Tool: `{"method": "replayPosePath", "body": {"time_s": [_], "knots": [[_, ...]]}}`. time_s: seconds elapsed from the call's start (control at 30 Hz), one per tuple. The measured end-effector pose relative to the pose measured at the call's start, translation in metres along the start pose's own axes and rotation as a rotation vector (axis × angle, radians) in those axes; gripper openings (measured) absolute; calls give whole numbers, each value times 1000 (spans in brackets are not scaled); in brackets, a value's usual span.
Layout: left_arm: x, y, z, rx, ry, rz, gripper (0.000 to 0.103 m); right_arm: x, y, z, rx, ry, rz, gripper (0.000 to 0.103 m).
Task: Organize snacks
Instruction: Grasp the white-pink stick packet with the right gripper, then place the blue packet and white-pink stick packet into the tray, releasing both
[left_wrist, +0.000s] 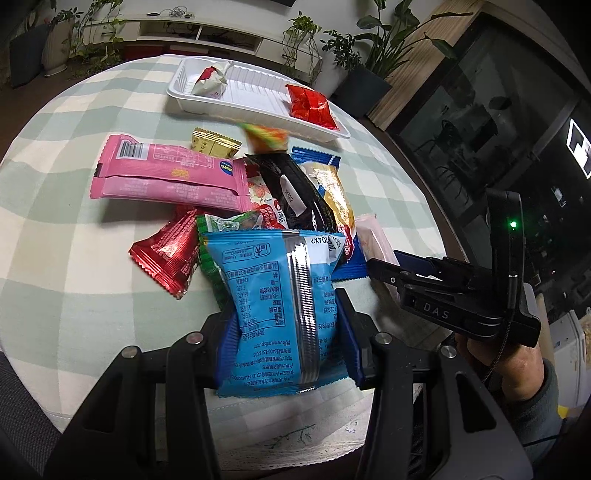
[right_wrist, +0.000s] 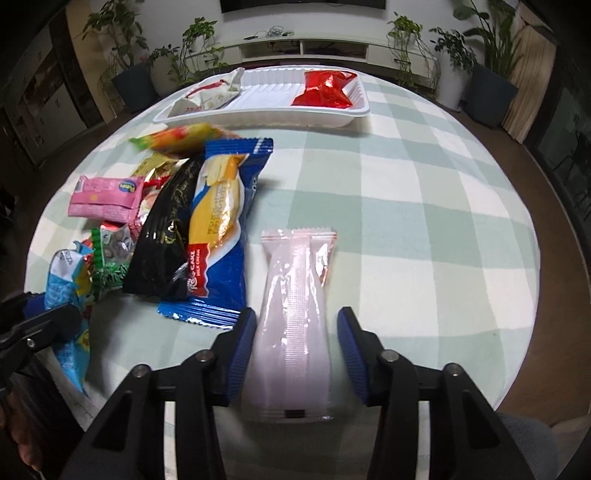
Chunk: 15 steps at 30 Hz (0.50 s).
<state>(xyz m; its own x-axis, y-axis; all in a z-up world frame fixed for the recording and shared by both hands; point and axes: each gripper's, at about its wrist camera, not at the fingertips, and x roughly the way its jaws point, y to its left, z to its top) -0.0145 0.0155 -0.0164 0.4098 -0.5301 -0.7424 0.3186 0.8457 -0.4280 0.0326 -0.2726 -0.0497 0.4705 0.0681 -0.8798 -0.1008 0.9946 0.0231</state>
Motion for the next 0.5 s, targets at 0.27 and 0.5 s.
{"method": "replayPosePath", "body": {"time_s": [0.27, 0.5], "knots": [[6, 1, 1, 4, 19, 4, 44, -2, -6, -2, -30, 19, 1, 31], [4, -1, 0, 9, 15, 3, 44, -4, -7, -2, -38, 21, 12, 28]]}}
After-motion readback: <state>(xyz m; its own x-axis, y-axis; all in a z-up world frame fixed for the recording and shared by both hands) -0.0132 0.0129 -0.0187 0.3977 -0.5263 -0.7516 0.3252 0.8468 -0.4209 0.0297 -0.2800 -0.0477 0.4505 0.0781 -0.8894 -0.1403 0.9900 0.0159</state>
